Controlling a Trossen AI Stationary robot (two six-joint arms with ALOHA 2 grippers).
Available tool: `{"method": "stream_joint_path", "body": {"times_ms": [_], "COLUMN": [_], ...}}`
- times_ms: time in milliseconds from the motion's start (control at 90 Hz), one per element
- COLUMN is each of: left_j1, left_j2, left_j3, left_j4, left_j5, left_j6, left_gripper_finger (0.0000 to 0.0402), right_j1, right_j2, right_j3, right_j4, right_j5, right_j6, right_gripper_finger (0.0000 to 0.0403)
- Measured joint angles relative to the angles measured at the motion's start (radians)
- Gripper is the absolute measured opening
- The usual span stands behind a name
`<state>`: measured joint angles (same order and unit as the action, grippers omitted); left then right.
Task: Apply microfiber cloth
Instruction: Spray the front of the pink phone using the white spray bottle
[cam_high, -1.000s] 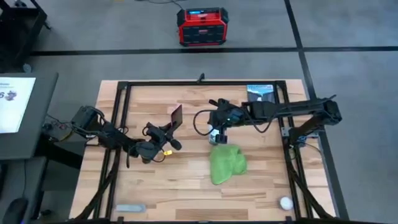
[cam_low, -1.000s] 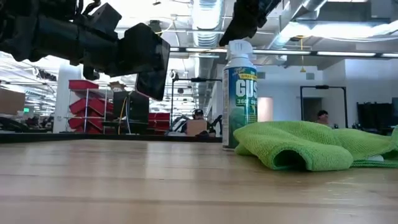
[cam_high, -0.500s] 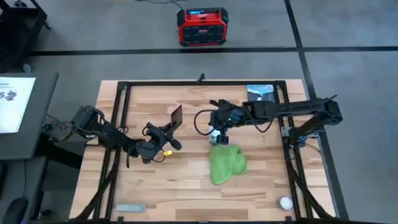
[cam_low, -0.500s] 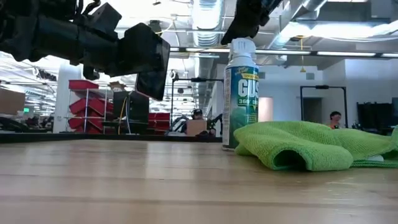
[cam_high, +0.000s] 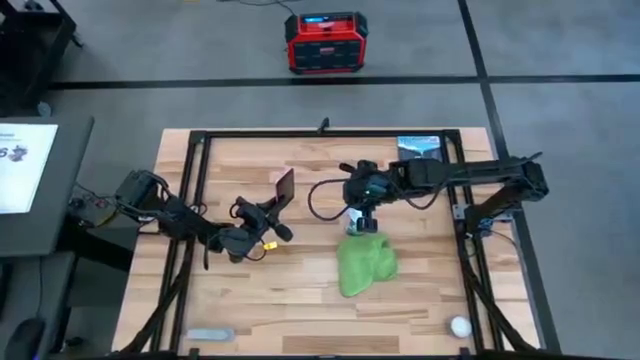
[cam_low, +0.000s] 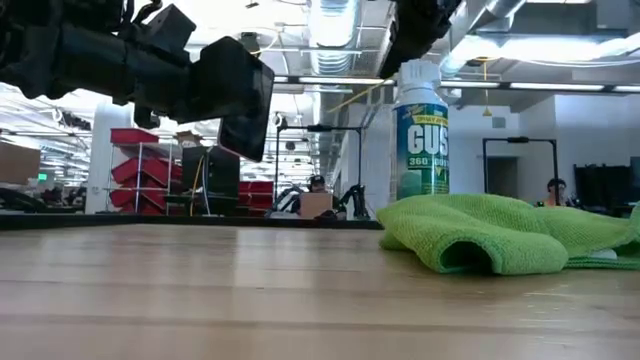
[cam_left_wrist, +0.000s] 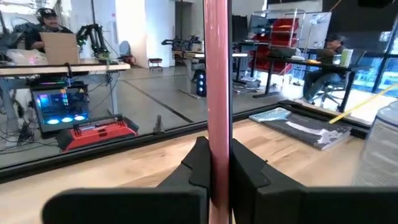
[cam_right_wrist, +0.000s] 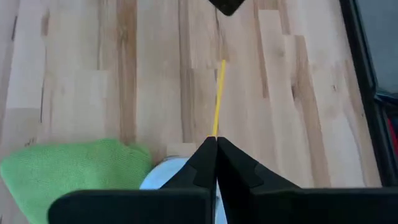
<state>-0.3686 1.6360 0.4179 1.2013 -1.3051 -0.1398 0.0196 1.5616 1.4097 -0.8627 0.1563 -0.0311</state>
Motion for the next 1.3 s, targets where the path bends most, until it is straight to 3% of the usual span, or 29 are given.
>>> {"method": "stream_joint_path", "body": {"times_ms": [178, 422, 933, 1300], "left_j1": [0.025, 0.07, 0.093, 0.095], "left_j2": [0.03, 0.179, 0.207, 0.231], "left_j3": [0.024, 0.132, 0.145, 0.218], "left_j4": [-0.092, -0.088, -0.085, -0.099], "left_j5": [0.058, 0.125, 0.22, 0.235], "left_j6": [-0.117, -0.137, -0.242, -0.122], "left_gripper_finger": [0.0004, 0.0004, 0.0004, 0.0004], "right_j1": [0.0, 0.0, 0.0, 0.009], "right_j2": [0.0, 0.0, -0.001, 0.0], "right_j3": [0.0, 0.0, 0.0, 0.01], "right_j4": [0.008, 0.003, 0.001, 0.028], "right_j5": [0.004, 0.007, 0.01, 0.034], "right_j6": [-0.004, -0.003, -0.007, -0.066], "right_gripper_finger": [0.0, 0.0, 0.0, 0.0003]}}
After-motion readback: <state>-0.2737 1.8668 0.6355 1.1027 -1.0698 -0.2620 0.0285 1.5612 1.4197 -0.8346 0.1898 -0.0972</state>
